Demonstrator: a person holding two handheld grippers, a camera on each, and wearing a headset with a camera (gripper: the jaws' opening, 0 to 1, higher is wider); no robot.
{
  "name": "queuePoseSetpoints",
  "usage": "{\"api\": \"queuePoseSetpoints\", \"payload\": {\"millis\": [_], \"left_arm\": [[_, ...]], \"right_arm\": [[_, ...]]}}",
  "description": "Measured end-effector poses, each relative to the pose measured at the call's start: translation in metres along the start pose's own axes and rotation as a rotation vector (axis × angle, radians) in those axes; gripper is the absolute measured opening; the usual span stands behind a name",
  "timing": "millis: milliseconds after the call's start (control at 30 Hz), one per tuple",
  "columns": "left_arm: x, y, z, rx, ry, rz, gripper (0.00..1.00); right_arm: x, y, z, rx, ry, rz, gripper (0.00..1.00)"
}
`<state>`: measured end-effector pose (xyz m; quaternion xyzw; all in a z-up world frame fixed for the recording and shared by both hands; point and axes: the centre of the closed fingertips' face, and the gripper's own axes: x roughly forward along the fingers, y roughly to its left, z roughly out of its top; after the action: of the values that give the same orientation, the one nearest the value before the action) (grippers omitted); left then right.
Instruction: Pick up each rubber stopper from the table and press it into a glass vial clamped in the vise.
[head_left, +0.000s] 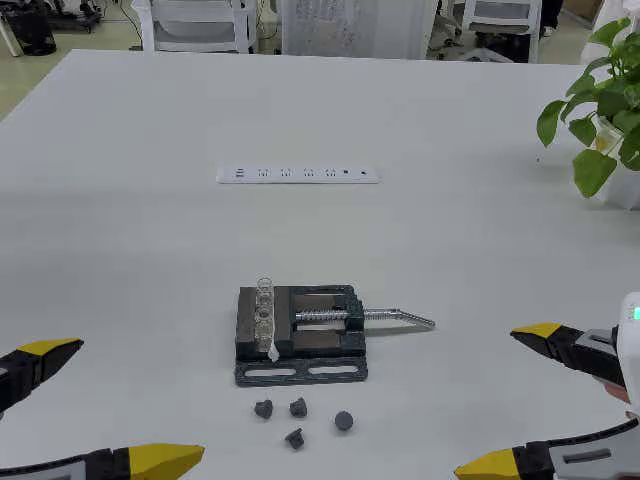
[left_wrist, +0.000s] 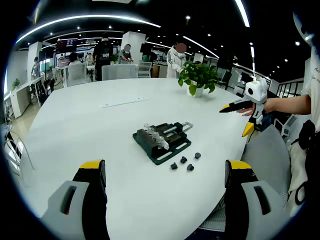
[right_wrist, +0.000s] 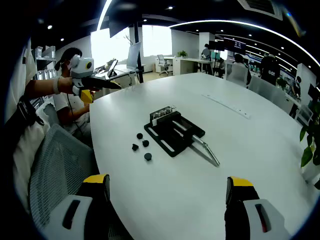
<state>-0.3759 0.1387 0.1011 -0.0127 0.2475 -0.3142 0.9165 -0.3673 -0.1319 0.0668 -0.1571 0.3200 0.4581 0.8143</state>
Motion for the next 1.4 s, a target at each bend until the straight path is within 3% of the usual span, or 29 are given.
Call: {"api": "queuePoseSetpoints", "payload": {"millis": [800, 900, 1000, 1100, 1200, 1267, 1400], "left_arm": [[0.007, -0.006, -0.003, 0.030, 0.008, -0.006, 0.99], [0.008, -0.009, -0.003, 0.041, 0.014, -0.010, 0.99], [0.008, -0.008, -0.004, 0.044, 0.014, -0.016, 0.99], [0.010, -0.008, -0.003, 0.050, 0.012, -0.017, 0.99], [0.013, -0.010, -0.004, 0.088, 0.023, -0.009, 0.99], [0.015, -0.012, -0.003, 0.083, 0.018, -0.011, 0.99], [0.019, -0.017, -0.003, 0.078, 0.012, -0.017, 0.99]], "right_arm": [[0.015, -0.005, 0.007, -0.120, 0.086, 0.063, 0.92], [0.020, 0.000, 0.009, -0.169, 0.112, 0.097, 0.89], [0.029, 0.006, 0.008, -0.241, 0.172, 0.144, 0.85], [0.041, 0.015, 0.013, -0.369, 0.216, 0.190, 0.80], [0.051, 0.021, 0.011, -0.450, 0.291, 0.233, 0.73], [0.060, 0.025, 0.010, -0.520, 0.313, 0.261, 0.72], [0.075, 0.031, 0.008, -0.575, 0.351, 0.301, 0.66]]}}
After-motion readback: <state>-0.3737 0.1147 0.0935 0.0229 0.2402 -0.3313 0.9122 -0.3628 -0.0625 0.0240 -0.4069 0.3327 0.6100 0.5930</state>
